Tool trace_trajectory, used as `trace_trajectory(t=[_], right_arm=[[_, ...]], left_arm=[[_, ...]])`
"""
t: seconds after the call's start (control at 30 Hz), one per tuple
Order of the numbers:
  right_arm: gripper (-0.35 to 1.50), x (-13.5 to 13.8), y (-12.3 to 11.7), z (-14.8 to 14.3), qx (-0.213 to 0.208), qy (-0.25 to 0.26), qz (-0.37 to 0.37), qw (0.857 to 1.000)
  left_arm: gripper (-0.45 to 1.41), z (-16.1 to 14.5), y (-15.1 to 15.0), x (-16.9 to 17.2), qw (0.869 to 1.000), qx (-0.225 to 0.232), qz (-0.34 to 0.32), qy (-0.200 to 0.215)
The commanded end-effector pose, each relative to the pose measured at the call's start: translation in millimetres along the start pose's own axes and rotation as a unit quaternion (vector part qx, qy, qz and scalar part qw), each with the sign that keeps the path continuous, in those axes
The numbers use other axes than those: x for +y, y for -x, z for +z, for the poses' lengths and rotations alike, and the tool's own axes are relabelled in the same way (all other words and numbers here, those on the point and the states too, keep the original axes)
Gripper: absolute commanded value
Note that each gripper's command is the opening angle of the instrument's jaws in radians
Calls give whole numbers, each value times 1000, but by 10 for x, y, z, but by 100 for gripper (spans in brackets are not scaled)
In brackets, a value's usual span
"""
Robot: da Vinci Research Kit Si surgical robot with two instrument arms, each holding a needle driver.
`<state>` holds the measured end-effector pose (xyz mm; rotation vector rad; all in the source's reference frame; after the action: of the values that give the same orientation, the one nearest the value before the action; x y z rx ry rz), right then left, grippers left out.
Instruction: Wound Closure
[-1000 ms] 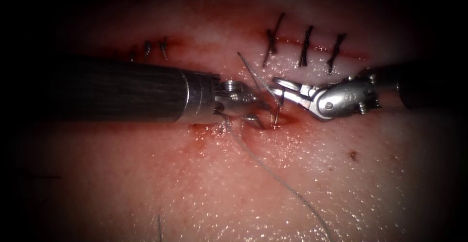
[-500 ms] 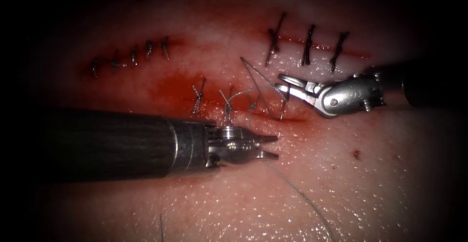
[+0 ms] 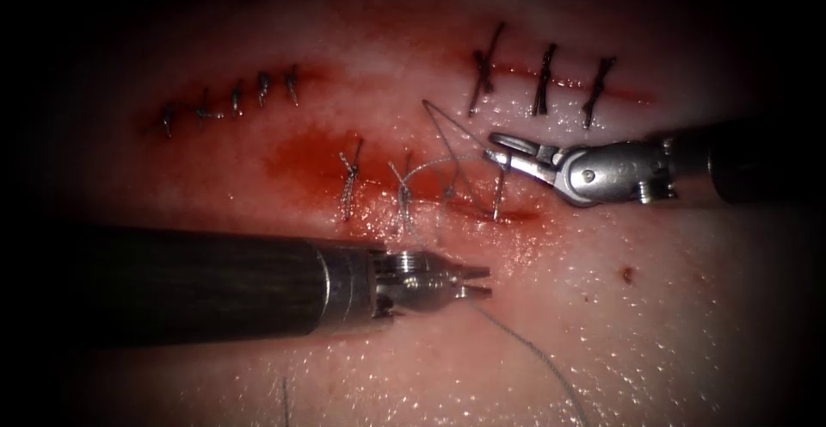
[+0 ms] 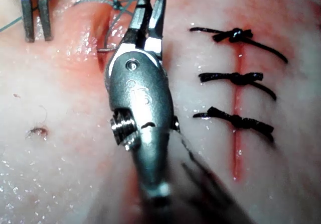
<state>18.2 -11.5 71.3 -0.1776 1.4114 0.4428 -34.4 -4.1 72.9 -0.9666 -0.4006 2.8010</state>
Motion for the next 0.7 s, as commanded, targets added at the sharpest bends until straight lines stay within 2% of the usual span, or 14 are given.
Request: trace_trajectory(t=[0.03, 0.4, 0.7], right_arm=[[-35, -8, 6, 5, -2, -4, 3, 1000], [-35, -6, 9, 5, -6, -8, 58, 998], [-35, 3, 9, 8, -7, -7, 103, 995]], left_arm=[[31, 7, 4, 7, 1000, -3, -1, 2], [27, 5, 1, 25, 1000, -2, 1, 7], [27, 28, 7, 30, 1000, 3, 0, 15]])
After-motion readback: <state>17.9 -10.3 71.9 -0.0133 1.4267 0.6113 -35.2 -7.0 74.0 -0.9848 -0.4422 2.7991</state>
